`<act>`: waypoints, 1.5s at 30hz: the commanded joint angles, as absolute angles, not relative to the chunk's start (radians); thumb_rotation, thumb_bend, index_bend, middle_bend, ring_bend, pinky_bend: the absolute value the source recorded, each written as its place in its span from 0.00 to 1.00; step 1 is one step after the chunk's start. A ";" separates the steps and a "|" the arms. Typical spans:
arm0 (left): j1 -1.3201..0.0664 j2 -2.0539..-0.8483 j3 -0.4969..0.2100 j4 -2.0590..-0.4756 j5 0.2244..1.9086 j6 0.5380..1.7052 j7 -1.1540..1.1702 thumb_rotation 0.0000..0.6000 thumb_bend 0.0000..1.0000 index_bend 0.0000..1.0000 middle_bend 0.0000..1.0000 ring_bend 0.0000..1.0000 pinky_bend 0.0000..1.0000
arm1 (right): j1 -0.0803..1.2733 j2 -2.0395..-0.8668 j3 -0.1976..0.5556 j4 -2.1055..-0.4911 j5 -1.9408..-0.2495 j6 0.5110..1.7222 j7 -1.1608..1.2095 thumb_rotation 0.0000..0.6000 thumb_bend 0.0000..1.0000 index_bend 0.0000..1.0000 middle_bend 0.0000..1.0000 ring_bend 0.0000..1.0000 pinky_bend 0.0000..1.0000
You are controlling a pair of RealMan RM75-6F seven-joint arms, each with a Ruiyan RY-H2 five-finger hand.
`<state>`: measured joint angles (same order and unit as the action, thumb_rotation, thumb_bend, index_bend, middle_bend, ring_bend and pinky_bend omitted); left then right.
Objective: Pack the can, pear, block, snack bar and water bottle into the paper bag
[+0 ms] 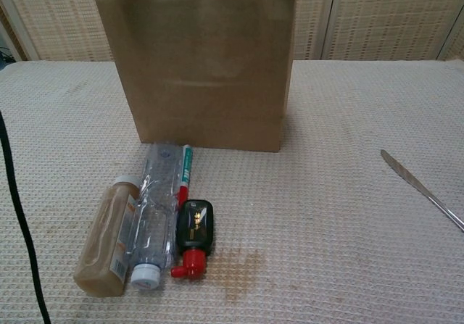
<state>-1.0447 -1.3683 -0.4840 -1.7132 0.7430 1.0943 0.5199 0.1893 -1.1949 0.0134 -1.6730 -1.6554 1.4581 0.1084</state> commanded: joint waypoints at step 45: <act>-0.573 -1.148 0.064 -1.132 2.178 1.434 0.111 1.00 0.40 0.00 0.00 0.03 0.20 | 0.197 -1.227 0.004 -1.662 -1.675 1.441 0.068 1.00 0.04 0.00 0.13 0.04 0.21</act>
<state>-0.4938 -1.0517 0.0032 -1.3210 1.9822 1.3579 0.0150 0.1964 -1.2269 0.0032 -1.6621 -1.6753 1.4416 0.0689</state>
